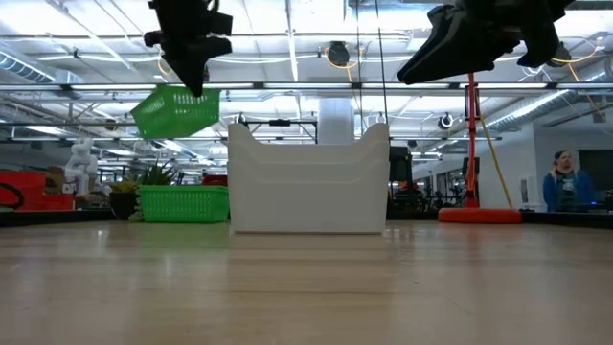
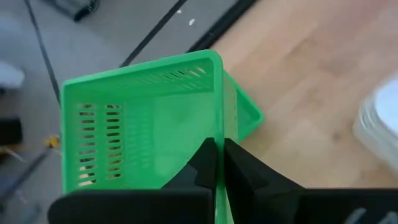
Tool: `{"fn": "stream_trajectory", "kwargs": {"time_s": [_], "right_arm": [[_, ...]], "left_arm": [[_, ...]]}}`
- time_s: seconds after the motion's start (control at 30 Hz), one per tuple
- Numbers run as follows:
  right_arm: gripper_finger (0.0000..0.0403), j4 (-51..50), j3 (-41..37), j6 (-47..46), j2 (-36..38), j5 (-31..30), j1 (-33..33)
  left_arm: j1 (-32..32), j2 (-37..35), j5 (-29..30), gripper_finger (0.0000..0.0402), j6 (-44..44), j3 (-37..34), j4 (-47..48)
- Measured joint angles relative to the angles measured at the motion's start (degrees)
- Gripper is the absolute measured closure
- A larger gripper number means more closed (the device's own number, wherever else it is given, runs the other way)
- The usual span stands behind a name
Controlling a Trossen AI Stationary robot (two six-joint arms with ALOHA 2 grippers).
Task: Stack baskets by color
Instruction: Stack the bottom green bin on top of the top green bins
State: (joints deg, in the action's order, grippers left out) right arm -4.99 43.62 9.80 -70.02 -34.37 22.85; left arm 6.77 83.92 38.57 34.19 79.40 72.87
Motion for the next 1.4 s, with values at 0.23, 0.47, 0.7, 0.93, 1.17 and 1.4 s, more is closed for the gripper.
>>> {"fn": "stream_trajectory", "kwargs": {"time_s": [0.23,0.47,0.7,0.93,1.17,1.4], "right_arm": [[0.0326,0.5,0.0,-0.7,0.0,0.1,0.0],[0.0326,0.3,0.0,-1.0,0.0,0.2,0.0],[0.0326,0.5,-1.3,-2.0,0.0,3.3,0.0],[0.0326,0.5,-4.5,-3.1,0.0,3.1,0.0],[0.0326,0.7,-5.8,-3.1,0.0,4.6,0.1],[0.0326,0.6,-6.5,-3.4,0.6,6.1,0.9]], "left_arm": [[4.2,0.0,-0.1,0.0394,9.6,0.0,-4.2],[7.7,3.2,-0.4,0.0393,9.9,0.0,-9.7],[9.5,10.1,-5.7,0.0389,10.5,0.0,-12.2],[9.7,12.3,-5.4,0.0393,12.6,0.0,-13.0],[10.4,15.0,-2.7,0.0395,14.3,0.0,-12.3],[12.2,18.5,-2.5,0.0382,15.5,0.0,-12.4]]}}
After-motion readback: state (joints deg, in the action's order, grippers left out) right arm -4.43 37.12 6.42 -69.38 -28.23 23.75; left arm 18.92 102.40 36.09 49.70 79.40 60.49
